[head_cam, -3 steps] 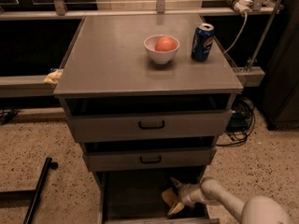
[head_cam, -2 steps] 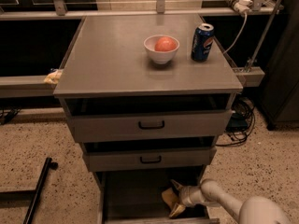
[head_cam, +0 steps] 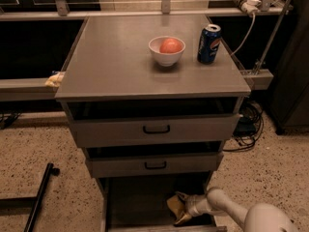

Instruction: Pick sponge from bottom drawer and place on counter

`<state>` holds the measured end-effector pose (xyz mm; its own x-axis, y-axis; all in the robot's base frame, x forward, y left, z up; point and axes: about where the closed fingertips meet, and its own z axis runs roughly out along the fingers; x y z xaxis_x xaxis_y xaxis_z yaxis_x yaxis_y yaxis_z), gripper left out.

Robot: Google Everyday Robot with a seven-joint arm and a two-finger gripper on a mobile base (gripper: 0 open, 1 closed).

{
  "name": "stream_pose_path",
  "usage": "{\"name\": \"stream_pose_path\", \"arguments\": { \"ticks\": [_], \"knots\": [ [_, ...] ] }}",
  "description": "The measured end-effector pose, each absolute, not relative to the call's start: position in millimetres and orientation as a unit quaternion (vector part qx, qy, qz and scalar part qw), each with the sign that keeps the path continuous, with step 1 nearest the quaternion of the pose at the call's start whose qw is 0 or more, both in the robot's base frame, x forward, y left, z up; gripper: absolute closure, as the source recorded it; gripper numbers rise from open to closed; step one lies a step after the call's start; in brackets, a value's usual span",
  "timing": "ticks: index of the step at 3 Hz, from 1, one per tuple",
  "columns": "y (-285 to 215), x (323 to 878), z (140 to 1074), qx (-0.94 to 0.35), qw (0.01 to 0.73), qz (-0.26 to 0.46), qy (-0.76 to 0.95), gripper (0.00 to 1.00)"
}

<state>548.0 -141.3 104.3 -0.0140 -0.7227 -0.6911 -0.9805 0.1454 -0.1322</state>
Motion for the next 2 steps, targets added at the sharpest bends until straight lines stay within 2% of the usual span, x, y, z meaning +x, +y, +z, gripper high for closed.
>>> {"name": "stream_pose_path", "arguments": {
  "ticks": [2],
  "knots": [
    [-137.3,549.3,115.6,-0.622,0.326,0.190,0.686,0.69]
  ]
}}
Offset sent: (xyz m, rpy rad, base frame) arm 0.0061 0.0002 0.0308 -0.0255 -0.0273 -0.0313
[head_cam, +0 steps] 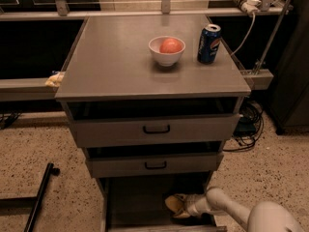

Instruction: Pick sponge from bottom drawer and place on counter

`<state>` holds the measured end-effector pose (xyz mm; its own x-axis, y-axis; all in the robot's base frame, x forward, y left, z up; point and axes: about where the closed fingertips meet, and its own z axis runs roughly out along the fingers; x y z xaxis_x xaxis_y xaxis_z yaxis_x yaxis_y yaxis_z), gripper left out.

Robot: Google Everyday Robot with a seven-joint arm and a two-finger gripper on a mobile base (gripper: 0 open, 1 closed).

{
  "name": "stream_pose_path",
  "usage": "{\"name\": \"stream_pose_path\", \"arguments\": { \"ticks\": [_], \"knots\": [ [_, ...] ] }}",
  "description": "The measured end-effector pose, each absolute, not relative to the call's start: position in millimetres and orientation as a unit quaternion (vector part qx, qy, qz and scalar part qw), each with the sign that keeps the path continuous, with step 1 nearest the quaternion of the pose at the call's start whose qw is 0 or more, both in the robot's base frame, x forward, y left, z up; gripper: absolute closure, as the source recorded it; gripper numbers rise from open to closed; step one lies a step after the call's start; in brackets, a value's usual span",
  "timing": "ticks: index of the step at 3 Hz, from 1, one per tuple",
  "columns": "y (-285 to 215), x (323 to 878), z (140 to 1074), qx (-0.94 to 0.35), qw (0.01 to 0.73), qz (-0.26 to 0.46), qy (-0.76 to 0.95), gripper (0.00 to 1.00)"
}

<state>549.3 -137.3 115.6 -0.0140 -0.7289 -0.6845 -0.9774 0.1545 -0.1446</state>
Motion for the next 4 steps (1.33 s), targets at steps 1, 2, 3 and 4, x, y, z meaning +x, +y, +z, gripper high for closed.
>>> {"name": "stream_pose_path", "arguments": {
  "ticks": [1,2,3,4],
  "knots": [
    [-141.2,547.5,132.4,-0.616,0.326,0.183,0.693,0.93],
    [-147.4,541.7,151.9,-0.612,0.316,0.182,0.702,1.00],
    [-171.5,533.1,203.0,-0.604,0.294,0.171,0.720,1.00],
    [-191.0,525.0,265.6,-0.595,0.277,0.147,0.740,1.00]
  ]
}}
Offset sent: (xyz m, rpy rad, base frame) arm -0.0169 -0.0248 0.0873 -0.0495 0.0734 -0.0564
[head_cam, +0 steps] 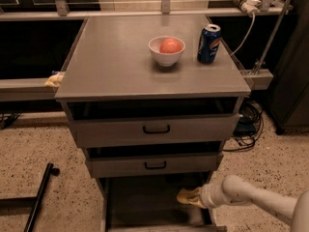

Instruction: Pick sponge from bottom drawer and place on counter

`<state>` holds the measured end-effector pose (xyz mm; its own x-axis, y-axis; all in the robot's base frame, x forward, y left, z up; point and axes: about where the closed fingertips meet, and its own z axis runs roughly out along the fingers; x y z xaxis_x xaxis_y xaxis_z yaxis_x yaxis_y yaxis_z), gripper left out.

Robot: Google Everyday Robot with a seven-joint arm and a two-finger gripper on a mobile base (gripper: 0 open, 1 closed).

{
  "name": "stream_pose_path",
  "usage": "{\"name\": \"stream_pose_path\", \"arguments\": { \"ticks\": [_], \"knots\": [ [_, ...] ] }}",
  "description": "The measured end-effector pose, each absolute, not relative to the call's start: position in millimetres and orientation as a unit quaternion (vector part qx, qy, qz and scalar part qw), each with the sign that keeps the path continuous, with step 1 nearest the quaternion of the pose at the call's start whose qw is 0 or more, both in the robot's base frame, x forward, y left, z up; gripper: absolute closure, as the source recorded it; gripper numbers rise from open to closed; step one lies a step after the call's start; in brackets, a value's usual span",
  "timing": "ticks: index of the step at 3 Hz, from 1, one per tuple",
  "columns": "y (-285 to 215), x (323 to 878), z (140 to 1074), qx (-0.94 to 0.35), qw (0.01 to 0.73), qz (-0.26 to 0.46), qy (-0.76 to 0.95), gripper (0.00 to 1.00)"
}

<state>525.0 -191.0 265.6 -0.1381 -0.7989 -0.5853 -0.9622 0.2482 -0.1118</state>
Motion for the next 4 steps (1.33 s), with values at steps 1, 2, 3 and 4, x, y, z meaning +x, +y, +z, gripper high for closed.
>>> {"name": "stream_pose_path", "arguments": {
  "ticks": [1,2,3,4],
  "knots": [
    [-190.4,517.5,342.1,-0.596,0.287,0.122,0.740,1.00],
    [-197.6,529.6,378.8,-0.609,0.292,0.096,0.731,1.00],
    [-197.6,529.6,378.9,-0.609,0.292,0.096,0.731,1.00],
    [-191.4,520.6,415.1,-0.621,0.291,0.103,0.721,1.00]
  ]
}}
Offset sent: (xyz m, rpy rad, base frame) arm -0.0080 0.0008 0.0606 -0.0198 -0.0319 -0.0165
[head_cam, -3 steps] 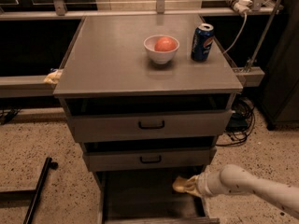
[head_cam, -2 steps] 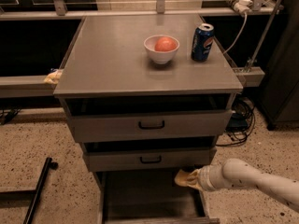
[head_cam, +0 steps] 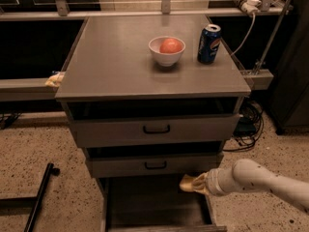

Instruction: Pick sponge from bottom drawer and place on counter

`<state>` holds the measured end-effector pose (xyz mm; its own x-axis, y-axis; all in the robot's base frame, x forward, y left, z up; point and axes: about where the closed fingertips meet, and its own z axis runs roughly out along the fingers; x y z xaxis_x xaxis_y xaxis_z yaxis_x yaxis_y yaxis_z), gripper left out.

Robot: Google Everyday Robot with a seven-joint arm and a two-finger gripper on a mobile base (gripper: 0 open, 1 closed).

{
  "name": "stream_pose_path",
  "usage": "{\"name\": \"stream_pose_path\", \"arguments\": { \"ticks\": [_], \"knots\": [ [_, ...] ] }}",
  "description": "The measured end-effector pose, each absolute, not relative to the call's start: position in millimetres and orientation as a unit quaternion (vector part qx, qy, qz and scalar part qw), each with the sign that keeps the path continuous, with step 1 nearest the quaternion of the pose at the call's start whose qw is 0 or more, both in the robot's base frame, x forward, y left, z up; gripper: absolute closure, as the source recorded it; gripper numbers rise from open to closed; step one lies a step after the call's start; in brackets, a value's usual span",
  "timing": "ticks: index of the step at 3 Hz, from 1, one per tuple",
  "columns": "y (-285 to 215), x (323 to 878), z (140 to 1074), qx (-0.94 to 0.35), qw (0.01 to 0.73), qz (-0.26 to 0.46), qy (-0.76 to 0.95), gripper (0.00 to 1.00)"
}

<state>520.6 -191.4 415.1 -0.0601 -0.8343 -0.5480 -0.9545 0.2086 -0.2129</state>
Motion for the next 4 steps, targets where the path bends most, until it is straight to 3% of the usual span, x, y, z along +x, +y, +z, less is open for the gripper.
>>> {"name": "stream_pose_path", "arguments": {
  "ticks": [2,4],
  "knots": [
    [-152.1,460.6,550.1,-0.663,0.273,0.117,0.687,1.00],
    [-124.1,446.7,667.2,-0.690,0.285,0.044,0.663,1.00]
  ]
}}
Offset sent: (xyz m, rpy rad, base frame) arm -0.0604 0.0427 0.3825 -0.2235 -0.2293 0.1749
